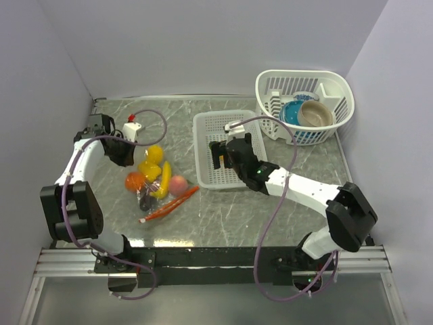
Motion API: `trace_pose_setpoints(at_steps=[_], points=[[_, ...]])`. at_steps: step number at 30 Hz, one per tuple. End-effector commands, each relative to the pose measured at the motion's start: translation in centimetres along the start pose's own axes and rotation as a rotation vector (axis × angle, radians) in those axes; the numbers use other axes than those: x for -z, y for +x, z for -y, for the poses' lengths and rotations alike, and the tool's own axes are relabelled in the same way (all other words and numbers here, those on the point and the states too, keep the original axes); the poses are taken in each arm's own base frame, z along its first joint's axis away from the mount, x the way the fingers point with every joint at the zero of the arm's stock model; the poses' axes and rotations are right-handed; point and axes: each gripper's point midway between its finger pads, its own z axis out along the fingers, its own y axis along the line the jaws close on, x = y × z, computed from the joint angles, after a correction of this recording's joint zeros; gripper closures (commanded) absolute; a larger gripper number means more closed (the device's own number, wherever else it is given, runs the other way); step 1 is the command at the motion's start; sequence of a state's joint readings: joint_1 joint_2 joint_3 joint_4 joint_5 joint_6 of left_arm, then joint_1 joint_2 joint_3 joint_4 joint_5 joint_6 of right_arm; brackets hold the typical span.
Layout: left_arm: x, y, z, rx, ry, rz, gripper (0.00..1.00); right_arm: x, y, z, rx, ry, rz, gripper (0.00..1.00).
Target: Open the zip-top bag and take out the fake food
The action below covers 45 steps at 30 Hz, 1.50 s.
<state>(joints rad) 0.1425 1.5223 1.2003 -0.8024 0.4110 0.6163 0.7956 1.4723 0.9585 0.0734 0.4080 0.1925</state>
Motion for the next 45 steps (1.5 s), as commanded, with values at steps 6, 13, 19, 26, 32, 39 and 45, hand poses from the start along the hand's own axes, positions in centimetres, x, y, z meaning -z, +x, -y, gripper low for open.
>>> trace_pose_setpoints(at_steps=[6,13,19,26,32,39,45], points=[[-4.0,5.3,-2.1,0.027,-0.105,-0.133,0.99,7.3,-0.3,-10.9,0.153,-0.272,0.118,0.11],[-5.9,9.1,-2.8,0.025,-0.153,-0.231,0.99,9.2,4.8,-16.6,0.106,-0.496,0.036,0.76],[-5.5,8.6,-2.4,0.026,-0.145,-0.218,0.99,8.3,5.8,-20.8,0.118,-0.585,0.009,0.73],[-5.0,8.2,-2.1,0.015,-0.143,-0.208,0.99,7.4,6.1,-24.7,0.139,-0.681,-0.007,0.45],[-5.0,7.9,-1.8,0.011,-0.131,-0.203,0.99,5.0,7.3,-26.7,0.182,-0.67,-0.06,0.25],[-4.6,7.4,-1.5,-0.004,-0.118,-0.188,0.99,1.1,8.8,-26.3,0.207,-0.573,-0.141,0.1],[-4.3,7.1,-1.4,-0.019,-0.114,-0.181,0.99,-0.7,8.4,-23.9,0.194,-0.413,-0.103,0.08]])
